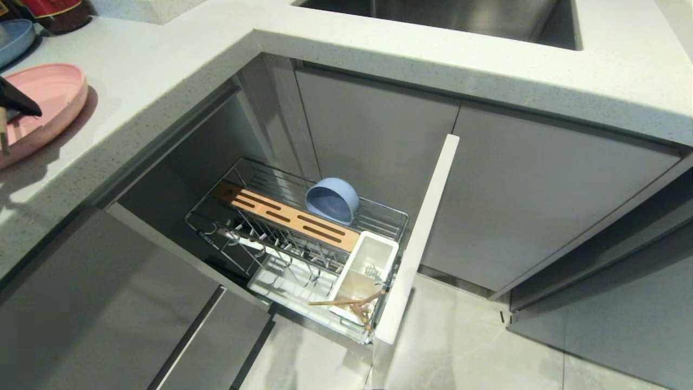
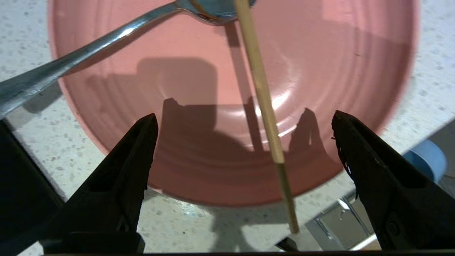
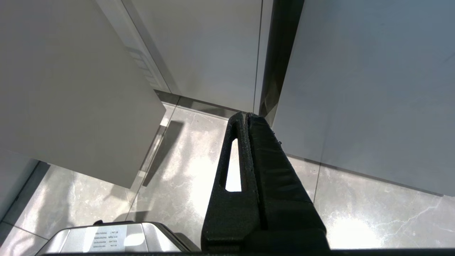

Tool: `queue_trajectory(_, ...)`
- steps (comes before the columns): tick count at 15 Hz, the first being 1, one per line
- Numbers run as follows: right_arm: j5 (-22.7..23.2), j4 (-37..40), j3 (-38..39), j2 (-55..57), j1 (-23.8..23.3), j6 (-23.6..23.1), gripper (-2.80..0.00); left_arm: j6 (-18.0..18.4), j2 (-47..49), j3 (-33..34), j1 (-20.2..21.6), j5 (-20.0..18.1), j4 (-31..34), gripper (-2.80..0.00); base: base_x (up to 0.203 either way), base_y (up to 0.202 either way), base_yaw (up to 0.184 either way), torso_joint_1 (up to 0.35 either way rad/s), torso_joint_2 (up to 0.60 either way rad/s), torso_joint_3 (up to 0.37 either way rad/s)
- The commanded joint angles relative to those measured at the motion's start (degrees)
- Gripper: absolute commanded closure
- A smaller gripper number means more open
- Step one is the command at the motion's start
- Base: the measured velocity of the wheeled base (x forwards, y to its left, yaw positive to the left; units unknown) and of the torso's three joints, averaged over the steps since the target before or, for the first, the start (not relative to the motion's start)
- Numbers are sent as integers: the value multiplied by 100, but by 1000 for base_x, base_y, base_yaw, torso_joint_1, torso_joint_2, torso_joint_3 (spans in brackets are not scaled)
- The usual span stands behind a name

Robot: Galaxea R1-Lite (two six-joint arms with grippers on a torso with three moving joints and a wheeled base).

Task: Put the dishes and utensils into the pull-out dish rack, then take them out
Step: Pick up the chopsticks and place it in the cupboard

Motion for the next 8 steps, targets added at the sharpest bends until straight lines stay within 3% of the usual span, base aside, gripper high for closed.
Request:
queue_trajectory(1,-1,-2,0,-24,0,2,0,-10,69,18,5,40,29,-280,0,0,0,0,0,0)
queue_trajectory(8,-1,-2,0,-24,0,2,0,-5,173,18,14,15,1,-280,0,0,0,0,0,0)
